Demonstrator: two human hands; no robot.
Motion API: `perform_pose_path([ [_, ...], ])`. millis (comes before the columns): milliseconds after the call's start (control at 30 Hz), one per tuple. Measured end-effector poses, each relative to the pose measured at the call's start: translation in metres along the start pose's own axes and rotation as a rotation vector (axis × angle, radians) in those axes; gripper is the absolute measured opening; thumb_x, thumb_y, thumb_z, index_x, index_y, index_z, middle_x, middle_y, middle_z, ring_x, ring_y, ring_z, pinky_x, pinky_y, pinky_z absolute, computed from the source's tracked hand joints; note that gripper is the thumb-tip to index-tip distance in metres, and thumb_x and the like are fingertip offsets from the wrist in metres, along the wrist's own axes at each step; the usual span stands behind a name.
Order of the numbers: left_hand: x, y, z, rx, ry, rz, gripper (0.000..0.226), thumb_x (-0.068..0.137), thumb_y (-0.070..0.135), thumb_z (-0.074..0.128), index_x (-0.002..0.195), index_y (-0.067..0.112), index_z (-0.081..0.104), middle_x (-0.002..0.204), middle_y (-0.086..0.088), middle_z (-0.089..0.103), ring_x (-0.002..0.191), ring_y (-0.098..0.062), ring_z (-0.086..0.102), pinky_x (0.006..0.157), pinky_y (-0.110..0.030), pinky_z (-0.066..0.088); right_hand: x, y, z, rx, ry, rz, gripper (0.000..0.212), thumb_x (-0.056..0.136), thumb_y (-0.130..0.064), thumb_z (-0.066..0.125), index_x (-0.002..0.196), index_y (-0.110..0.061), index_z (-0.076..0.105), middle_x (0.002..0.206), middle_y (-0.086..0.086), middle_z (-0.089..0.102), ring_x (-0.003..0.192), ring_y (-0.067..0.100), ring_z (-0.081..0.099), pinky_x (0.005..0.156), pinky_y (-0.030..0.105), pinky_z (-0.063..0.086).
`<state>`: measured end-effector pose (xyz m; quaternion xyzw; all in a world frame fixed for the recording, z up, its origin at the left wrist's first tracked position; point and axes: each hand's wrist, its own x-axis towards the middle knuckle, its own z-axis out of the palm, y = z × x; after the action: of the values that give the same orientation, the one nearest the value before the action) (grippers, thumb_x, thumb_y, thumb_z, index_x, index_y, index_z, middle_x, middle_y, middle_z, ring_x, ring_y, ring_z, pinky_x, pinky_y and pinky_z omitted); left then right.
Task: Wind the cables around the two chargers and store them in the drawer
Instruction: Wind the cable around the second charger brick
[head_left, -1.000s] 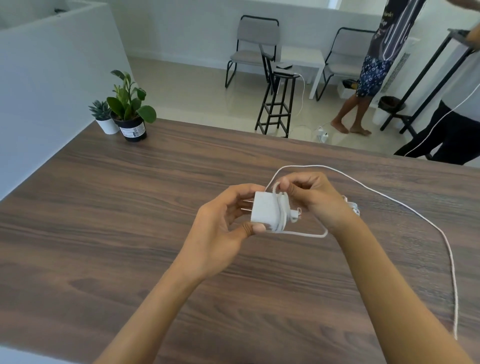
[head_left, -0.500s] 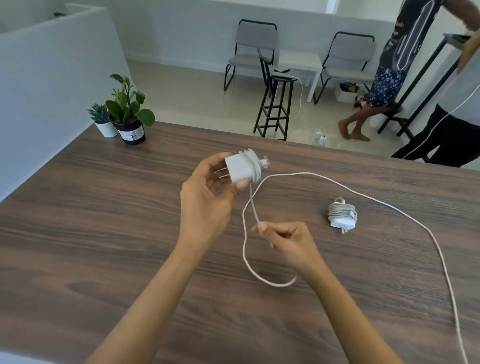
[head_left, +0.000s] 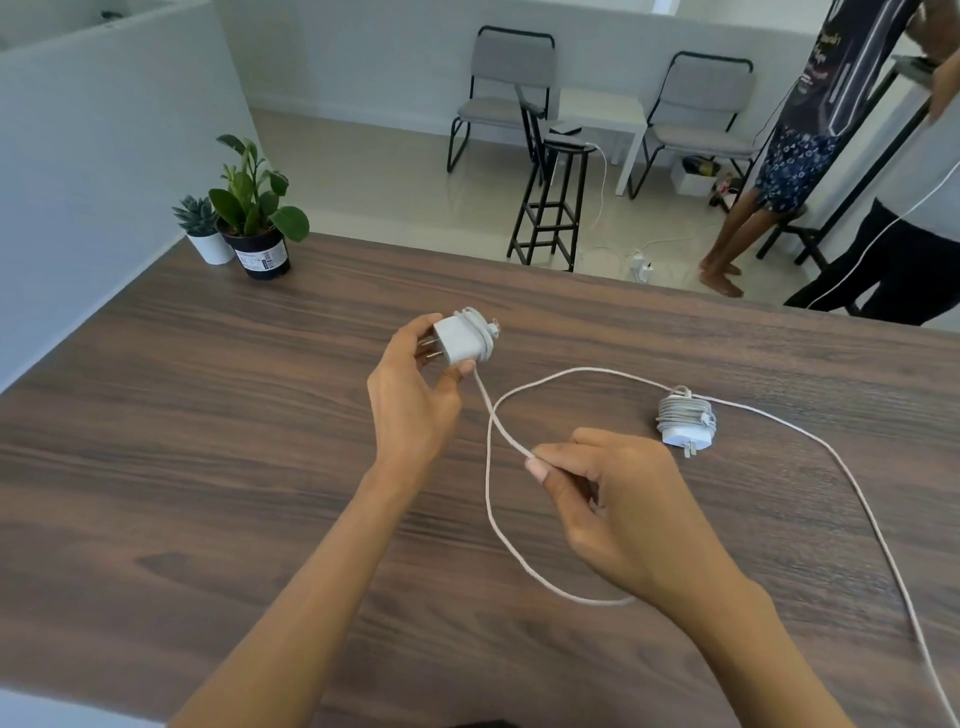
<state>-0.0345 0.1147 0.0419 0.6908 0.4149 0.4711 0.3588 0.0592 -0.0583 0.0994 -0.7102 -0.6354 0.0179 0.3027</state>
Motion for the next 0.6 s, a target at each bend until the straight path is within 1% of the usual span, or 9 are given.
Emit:
perform_pose_path([
  [33, 0.004, -0.003, -0.001, 0.010, 0.015, -0.018, 0.050, 0.074, 0.009, 0.078, 0.120, 0.015, 0.058, 0.111, 0.004, 0.066, 0.099, -0.008, 0.062, 0.089, -0.017, 0.048, -0.001, -0.003, -0.003, 0.006, 0.005, -0.008, 0.028, 0.088, -0.023, 0.056, 0.062, -0.014, 0.058, 0.054, -0.007, 0.036, 0.052, 0.013, 0.038, 0.047, 0.035, 0.041],
  [100, 0.011, -0.009, -0.003, 0.021, 0.001, -0.044, 0.050, 0.074, 0.007, 0.078, 0.120, 0.013, 0.058, 0.111, 0.001, 0.067, 0.100, -0.011, 0.064, 0.091, -0.024, 0.050, 0.000, -0.007, -0.009, 0.026, 0.016, -0.029, 0.025, 0.088, -0.023, 0.057, 0.066, -0.015, 0.066, 0.054, -0.005, 0.040, 0.052, 0.014, 0.040, 0.047, 0.031, 0.039],
  [200, 0.007, -0.012, -0.004, -0.001, -0.087, -0.035, 0.051, 0.071, 0.007, 0.080, 0.117, 0.017, 0.060, 0.108, 0.005, 0.068, 0.098, -0.008, 0.065, 0.091, -0.022, 0.050, 0.008, -0.005, -0.019, 0.144, 0.117, -0.023, 0.011, 0.084, -0.017, 0.066, 0.079, -0.017, 0.077, 0.057, -0.008, 0.047, 0.051, 0.008, 0.041, 0.051, 0.013, 0.032],
  [233, 0.004, -0.012, -0.004, -0.019, -0.106, -0.040, 0.051, 0.070, 0.007, 0.081, 0.116, 0.018, 0.061, 0.107, 0.006, 0.068, 0.097, -0.007, 0.066, 0.090, -0.021, 0.050, 0.012, -0.004, -0.023, 0.173, 0.161, -0.021, 0.008, 0.082, -0.015, 0.070, 0.082, -0.017, 0.078, 0.058, -0.008, 0.049, 0.051, 0.005, 0.041, 0.053, 0.009, 0.029],
  [267, 0.000, -0.011, -0.004, -0.043, -0.121, -0.053, 0.052, 0.069, 0.007, 0.081, 0.115, 0.020, 0.061, 0.106, 0.006, 0.068, 0.096, -0.006, 0.066, 0.090, -0.020, 0.050, 0.016, -0.003, -0.027, 0.188, 0.200, -0.022, 0.008, 0.080, -0.013, 0.072, 0.084, -0.017, 0.078, 0.058, -0.006, 0.051, 0.051, 0.004, 0.040, 0.053, 0.007, 0.028],
  [333, -0.006, -0.011, -0.003, -0.082, -0.152, -0.072, 0.054, 0.068, 0.006, 0.082, 0.116, 0.021, 0.062, 0.107, 0.005, 0.069, 0.096, -0.006, 0.066, 0.090, -0.020, 0.050, 0.022, -0.001, -0.032, 0.215, 0.254, -0.031, 0.008, 0.079, -0.012, 0.074, 0.085, -0.017, 0.077, 0.059, -0.002, 0.055, 0.050, 0.005, 0.040, 0.053, 0.008, 0.028],
  [433, -0.017, -0.009, -0.002, -0.107, -0.220, -0.057, 0.055, 0.067, 0.004, 0.082, 0.115, 0.021, 0.062, 0.110, 0.001, 0.068, 0.097, -0.008, 0.066, 0.089, -0.021, 0.051, 0.031, 0.000, -0.037, 0.252, 0.297, -0.048, 0.009, 0.079, -0.011, 0.074, 0.086, -0.016, 0.076, 0.061, 0.002, 0.058, 0.050, 0.010, 0.042, 0.050, 0.013, 0.030],
  [533, -0.028, -0.005, -0.002, -0.127, -0.277, -0.016, 0.054, 0.068, 0.005, 0.082, 0.113, 0.027, 0.060, 0.110, 0.001, 0.067, 0.096, -0.007, 0.065, 0.089, -0.019, 0.050, 0.043, 0.006, -0.038, 0.312, 0.317, -0.013, 0.008, 0.080, -0.012, 0.073, 0.088, -0.015, 0.076, 0.063, 0.004, 0.059, 0.051, 0.007, 0.042, 0.051, 0.014, 0.030],
  [600, -0.035, -0.003, -0.003, -0.153, -0.310, 0.013, 0.053, 0.070, 0.003, 0.081, 0.113, 0.027, 0.060, 0.112, 0.001, 0.066, 0.099, -0.007, 0.065, 0.090, -0.020, 0.050, 0.053, 0.013, -0.039, 0.335, 0.333, 0.010, 0.010, 0.081, -0.014, 0.072, 0.090, -0.014, 0.075, 0.066, 0.005, 0.062, 0.054, 0.006, 0.044, 0.052, 0.016, 0.032],
])
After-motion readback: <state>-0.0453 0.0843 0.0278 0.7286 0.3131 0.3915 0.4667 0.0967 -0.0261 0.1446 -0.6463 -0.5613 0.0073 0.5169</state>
